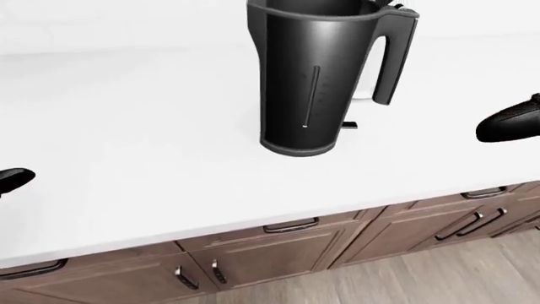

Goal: Close the lid of the electric kettle.

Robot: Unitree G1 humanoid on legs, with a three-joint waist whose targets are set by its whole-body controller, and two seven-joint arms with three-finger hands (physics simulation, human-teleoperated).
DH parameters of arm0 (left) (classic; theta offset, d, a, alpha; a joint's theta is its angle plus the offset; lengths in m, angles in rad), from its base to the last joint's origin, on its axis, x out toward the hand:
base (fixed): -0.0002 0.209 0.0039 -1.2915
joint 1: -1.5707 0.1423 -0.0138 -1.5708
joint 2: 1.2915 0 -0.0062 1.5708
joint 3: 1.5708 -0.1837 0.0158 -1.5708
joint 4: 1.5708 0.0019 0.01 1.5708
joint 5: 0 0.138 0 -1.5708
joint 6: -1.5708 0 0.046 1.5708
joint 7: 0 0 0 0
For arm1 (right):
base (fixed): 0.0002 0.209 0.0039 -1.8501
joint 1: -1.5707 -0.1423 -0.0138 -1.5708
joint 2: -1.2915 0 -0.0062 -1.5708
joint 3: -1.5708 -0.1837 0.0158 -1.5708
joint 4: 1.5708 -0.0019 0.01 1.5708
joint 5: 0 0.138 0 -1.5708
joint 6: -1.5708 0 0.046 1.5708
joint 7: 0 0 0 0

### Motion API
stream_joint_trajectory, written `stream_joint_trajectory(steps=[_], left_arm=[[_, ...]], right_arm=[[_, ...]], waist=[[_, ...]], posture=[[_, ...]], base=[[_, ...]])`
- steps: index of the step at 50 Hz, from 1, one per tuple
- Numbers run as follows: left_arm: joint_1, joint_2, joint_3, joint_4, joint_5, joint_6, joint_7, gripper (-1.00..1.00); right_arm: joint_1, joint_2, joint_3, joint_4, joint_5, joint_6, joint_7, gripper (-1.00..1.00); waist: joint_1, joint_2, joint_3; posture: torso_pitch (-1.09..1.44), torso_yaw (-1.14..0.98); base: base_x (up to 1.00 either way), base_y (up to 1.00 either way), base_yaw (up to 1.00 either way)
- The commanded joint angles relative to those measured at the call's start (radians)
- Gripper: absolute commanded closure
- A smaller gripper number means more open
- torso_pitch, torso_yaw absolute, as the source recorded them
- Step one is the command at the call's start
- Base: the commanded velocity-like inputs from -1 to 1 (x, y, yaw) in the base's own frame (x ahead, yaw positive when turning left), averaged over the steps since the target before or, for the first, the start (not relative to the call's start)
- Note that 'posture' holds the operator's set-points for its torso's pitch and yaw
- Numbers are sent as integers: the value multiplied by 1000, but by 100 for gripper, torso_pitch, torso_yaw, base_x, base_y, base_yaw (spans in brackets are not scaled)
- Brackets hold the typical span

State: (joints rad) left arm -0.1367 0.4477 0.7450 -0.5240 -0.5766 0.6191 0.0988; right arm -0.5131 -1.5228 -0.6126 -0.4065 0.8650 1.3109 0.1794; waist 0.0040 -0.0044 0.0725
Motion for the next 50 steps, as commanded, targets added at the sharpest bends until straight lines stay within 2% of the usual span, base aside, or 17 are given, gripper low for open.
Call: stream_joint_trajectory(steps=[1, 5, 7, 10, 14, 17, 22, 28, 36, 40, 43, 46, 50], left_arm=[[-13, 18, 13, -27, 3, -36, -5, -100], [-14, 21, 14, -27, 1, -34, -4, -100], [-10, 30, 38, -70, -30, 13, 15, -100], [-12, 33, 40, -84, -39, 28, 24, -100], [-18, 23, 12, -25, -1, -34, -1, -100], [-21, 17, -3, 8, 17, -68, -14, -100], [-12, 22, 14, -38, -7, -28, 3, -100], [-10, 25, 24, -62, -18, -2, 12, -100], [-11, 21, 18, -44, -5, -18, 3, -100], [-13, 35, 44, -85, -39, 34, 24, -100], [-16, 35, 38, -68, -31, 21, 19, -100], [-18, 21, 8, -13, 6, -39, -3, -100], [-15, 28, 23, -35, -11, -15, 6, -100]], right_arm=[[-8, -60, 2, 42, 18, -93, -20, -100], [28, -123, 43, 104, 62, -173, -37, -99], [52, -164, 60, 137, 94, -217, -48, -100], [121, -260, 77, 195, 170, -311, -66, -99], [300, -396, 6, 286, 256, -425, -69, -99], [393, -457, -47, 334, 263, -464, -42, -99], [449, -489, -83, 359, 211, -471, 28, -100], [494, -519, -83, 376, 166, -492, 84, -99], [530, -559, -98, 402, 115, -507, 158, -99], [561, -583, -100, 423, 108, -530, 174, -99], [572, -600, -103, 451, 84, -541, 204, -99], [585, -612, -110, 467, 72, -548, 222, -99], [622, -638, -107, 476, 69, -573, 223, -99]], waist=[[-1, 0, -18], [0, -1, -15], [1, -2, -15], [0, -3, -12], [7, -4, -7], [9, -4, -7], [5, -9, -6], [3, -15, -4], [3, -8, -8], [0, -4, -10], [-4, -3, -9], [-4, -2, -10], [-6, 0, -15]], posture=[[0, 0], [0, 0], [0, 0], [0, 0], [0, 0], [0, 0], [0, 0], [0, 0], [0, 0], [0, 0], [0, 0], [0, 0], [0, 0]], base=[[0, 0, 0], [0, 0, 0], [0, 0, 0], [0, 0, 0], [0, 0, 0], [0, 0, 0], [0, 0, 0], [0, 0, 0], [0, 0, 0], [0, 0, 0], [0, 0, 0], [0, 0, 0], [0, 0, 0]])
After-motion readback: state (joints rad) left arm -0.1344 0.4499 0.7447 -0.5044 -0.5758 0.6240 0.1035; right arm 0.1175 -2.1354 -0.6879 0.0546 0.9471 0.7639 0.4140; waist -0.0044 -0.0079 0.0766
